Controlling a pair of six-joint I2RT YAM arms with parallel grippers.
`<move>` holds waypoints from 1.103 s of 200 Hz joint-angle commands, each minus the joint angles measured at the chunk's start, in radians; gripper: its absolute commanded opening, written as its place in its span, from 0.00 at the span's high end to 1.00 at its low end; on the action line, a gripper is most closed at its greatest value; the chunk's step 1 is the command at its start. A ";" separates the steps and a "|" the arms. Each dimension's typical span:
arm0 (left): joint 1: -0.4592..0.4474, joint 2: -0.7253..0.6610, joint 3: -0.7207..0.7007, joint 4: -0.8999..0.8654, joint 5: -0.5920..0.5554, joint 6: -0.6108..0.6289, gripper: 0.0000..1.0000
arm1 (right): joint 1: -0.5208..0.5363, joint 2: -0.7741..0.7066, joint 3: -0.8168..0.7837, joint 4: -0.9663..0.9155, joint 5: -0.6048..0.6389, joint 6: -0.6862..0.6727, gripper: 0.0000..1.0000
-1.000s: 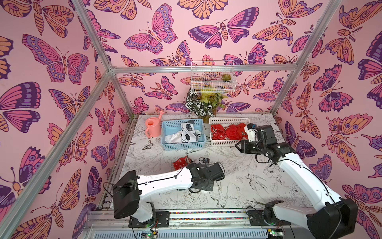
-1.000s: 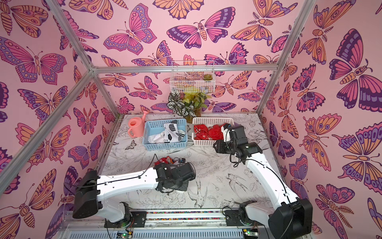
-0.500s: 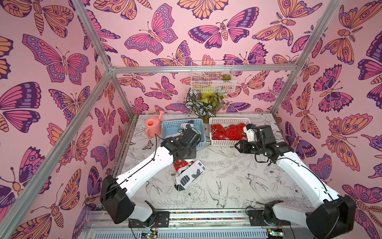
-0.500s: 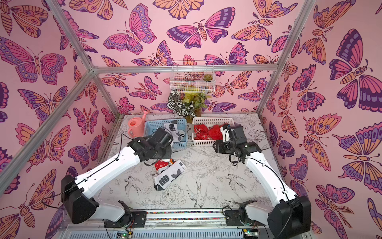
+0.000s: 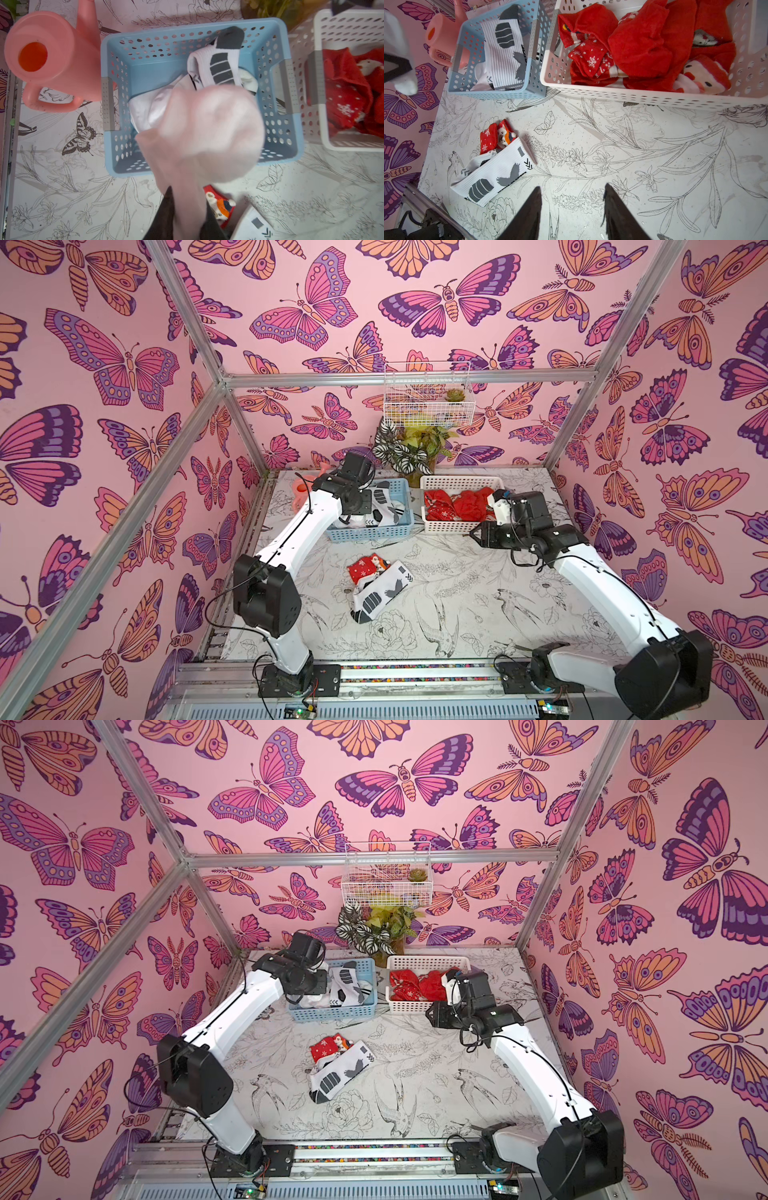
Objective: Sort the socks into the basket by color
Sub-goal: Place the sock in the bin.
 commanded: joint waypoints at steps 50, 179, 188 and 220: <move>0.127 0.247 0.201 0.035 0.081 0.113 0.81 | 0.007 0.015 -0.020 0.031 -0.034 0.018 0.50; 0.182 0.415 0.230 -0.005 0.051 0.047 0.79 | 0.007 0.034 -0.005 0.030 -0.036 0.025 0.50; 0.187 0.421 0.228 -0.007 0.051 0.041 0.79 | 0.007 0.036 -0.006 0.030 -0.035 0.025 0.50; 0.206 0.441 0.237 -0.024 0.050 0.023 0.79 | 0.007 0.044 -0.002 0.029 -0.037 0.020 0.50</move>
